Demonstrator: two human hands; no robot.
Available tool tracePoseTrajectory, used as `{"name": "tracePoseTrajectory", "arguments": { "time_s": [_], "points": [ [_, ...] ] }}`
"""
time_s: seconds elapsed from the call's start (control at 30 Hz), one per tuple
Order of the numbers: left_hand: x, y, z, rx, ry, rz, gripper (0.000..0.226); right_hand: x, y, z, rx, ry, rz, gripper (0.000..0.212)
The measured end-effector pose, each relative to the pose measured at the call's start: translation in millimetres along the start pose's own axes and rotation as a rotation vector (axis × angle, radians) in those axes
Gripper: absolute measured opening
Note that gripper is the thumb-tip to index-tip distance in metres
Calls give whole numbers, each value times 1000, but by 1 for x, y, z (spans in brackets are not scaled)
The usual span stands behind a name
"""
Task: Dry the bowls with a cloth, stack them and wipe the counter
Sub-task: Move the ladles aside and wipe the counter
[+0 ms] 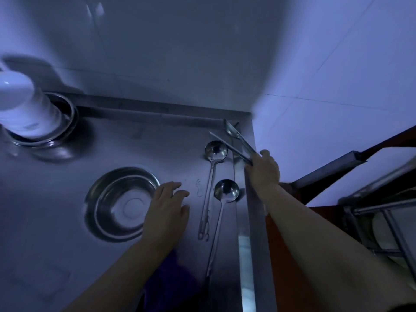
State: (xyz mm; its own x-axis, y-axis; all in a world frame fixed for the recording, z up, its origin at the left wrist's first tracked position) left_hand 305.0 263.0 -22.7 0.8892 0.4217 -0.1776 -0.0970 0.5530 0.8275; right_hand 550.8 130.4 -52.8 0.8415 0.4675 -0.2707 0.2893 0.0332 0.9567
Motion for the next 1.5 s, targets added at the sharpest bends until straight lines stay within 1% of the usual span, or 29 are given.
{"name": "tracePoseTrajectory", "arguments": {
  "time_s": [0.13,0.23,0.37,0.47,0.57,0.63,0.7,0.8,0.83,0.9,0.97,1.03,1.1,1.17,1.23,1.3,1.4,1.5],
  "points": [
    [0,-7,1,-7,40,-27,32,6,1,1,-77,51,14,20],
    [-2,-9,6,-31,31,-15,32,6,3,3,-23,31,49,19],
    [-3,-10,10,-62,20,-6,32,-7,5,6,161,-58,107,16],
    [-8,-5,6,-84,4,9,32,-29,11,1,344,-86,197,13],
    [-17,5,-8,-122,18,18,32,-62,18,-31,465,-13,297,6],
    [-24,13,-23,-181,55,23,36,-89,15,-67,526,63,320,9],
    [-34,23,-46,-299,139,27,36,-119,2,-112,591,145,287,13],
    [-56,46,-91,-457,266,100,15,-165,-25,-190,669,289,211,16],
    [-66,54,-111,-487,333,132,13,-180,-34,-217,662,331,198,17],
    [-92,70,-154,-473,479,177,13,-208,-51,-268,646,399,153,18],
    [-119,83,-194,-455,582,228,19,-229,-73,-312,643,423,66,15],
    [-145,91,-234,-458,672,227,17,-248,-92,-353,618,475,-11,13],
    [-169,96,-274,-447,756,193,18,-265,-111,-391,596,578,-104,4],
    [-189,104,-311,-420,805,161,24,-283,-128,-421,499,710,-204,20],
    [-204,110,-339,-416,821,129,25,-293,-138,-434,474,766,-261,27],
    [-213,113,-359,-383,829,80,25,-295,-145,-431,508,725,-304,32],
    [-215,117,-374,-304,799,22,27,-293,-152,-416,517,659,-348,32],
    [-215,120,-385,-208,771,-10,28,-294,-157,-407,493,649,-363,31]
  ]
}}
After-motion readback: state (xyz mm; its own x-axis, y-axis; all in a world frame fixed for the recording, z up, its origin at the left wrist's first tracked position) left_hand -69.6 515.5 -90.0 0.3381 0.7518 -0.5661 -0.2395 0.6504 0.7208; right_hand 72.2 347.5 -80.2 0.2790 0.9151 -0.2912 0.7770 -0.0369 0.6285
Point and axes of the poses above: each hand's wrist, its own x-axis towards the middle knuckle, its own y-axis out of the back of the hand, z = x × y, the point moved 9 cm from there along x, towards the middle knuckle, and after that the axes turned 13 degrees about -z, right-handed, at the moved point
